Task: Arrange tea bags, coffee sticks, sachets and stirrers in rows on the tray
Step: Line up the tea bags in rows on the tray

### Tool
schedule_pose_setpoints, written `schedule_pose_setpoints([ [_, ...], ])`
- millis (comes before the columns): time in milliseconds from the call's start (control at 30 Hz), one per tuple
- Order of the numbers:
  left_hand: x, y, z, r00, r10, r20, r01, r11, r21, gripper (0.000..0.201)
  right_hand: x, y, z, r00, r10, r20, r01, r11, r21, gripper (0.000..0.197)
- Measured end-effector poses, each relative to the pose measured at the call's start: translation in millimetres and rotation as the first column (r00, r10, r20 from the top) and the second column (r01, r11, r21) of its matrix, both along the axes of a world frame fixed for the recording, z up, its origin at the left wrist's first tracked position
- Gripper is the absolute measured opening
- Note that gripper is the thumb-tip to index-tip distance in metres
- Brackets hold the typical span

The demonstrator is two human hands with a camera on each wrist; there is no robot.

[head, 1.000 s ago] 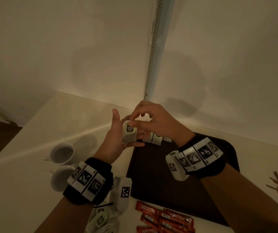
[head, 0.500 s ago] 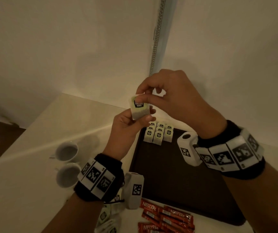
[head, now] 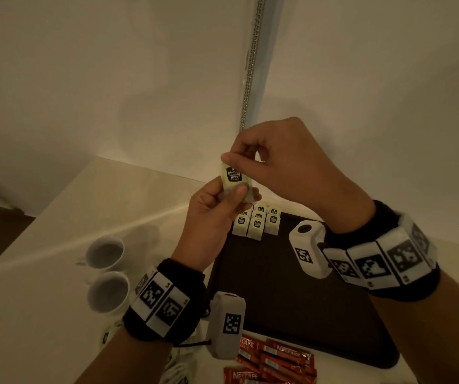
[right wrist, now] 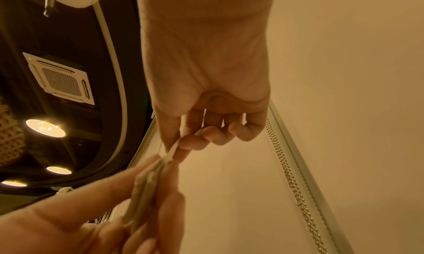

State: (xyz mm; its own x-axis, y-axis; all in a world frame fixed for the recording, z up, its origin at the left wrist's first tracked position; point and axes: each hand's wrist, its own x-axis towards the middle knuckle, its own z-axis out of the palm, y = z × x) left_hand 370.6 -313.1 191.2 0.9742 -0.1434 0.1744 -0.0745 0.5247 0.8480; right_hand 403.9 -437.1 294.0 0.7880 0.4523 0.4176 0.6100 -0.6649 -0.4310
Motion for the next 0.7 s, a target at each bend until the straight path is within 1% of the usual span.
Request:
schedule_pose_setpoints([
  [100,0.0,0.7,-2.8,0.999,0.015,-0.049,-0.017,0.999,-0.032,0.019,-0.6,-3.7,-3.3,1.0,-0.022,-0.002,0.022,0.997,0.072,0.019],
  [167,-0.3,0.4,-5.4,0.997,0.012,-0.072,-0.013,1.0,-0.01,0.02,-1.9,-5.7,-4.7,1.0,-0.021,-0.004,0.022,0.993,0.118,0.019],
  [233,-1.2,-0.4,-6.8,0.996,0.019,-0.091,-0.018,1.0,0.008,0.016,-3.6,-7.2,-5.2,1.0,-0.023,-0.009,0.024,0.99,0.139,0.017],
  [333,-0.9,-2.5,-9.5,0.994,0.02,-0.111,-0.019,1.0,0.013,0.019,-4.0,-9.9,-6.1,0.999,-0.026,-0.026,0.03,0.986,0.163,0.016],
  [367,-0.8,-2.9,-10.1,0.994,0.017,-0.104,-0.015,1.0,0.017,0.022,-3.9,-10.8,-6.8,0.999,-0.025,-0.031,0.03,0.985,0.169,0.017],
  [433,-0.2,-2.4,-11.5,0.995,0.012,-0.101,-0.008,0.999,0.035,0.036,-3.2,-13.9,-9.8,0.999,-0.031,-0.033,0.037,0.982,0.187,0.017],
  [467,0.1,0.2,-13.1,0.994,0.016,-0.11,-0.01,0.999,0.052,0.038,-2.4,-17.1,-12.9,0.998,-0.042,-0.038,0.048,0.979,0.199,0.016],
  [533,-1.9,10.3,-19.0,0.992,0.027,-0.12,-0.014,0.994,0.108,0.035,1.5,-28.6,-24.8,0.993,-0.079,-0.086,0.096,0.972,0.214,0.015],
  [600,-7.5,26.2,-27.9,0.992,0.043,-0.119,-0.017,0.978,0.209,0.029,8.5,-45.5,-46.7,0.973,-0.127,-0.193,0.165,0.967,0.196,0.011],
  [700,-23.8,54.3,-43.0,0.991,0.084,-0.102,-0.043,0.934,0.355,0.027,19.2,-71.6,-93.5,0.927,-0.194,-0.321,0.231,0.97,0.08,0.01],
])
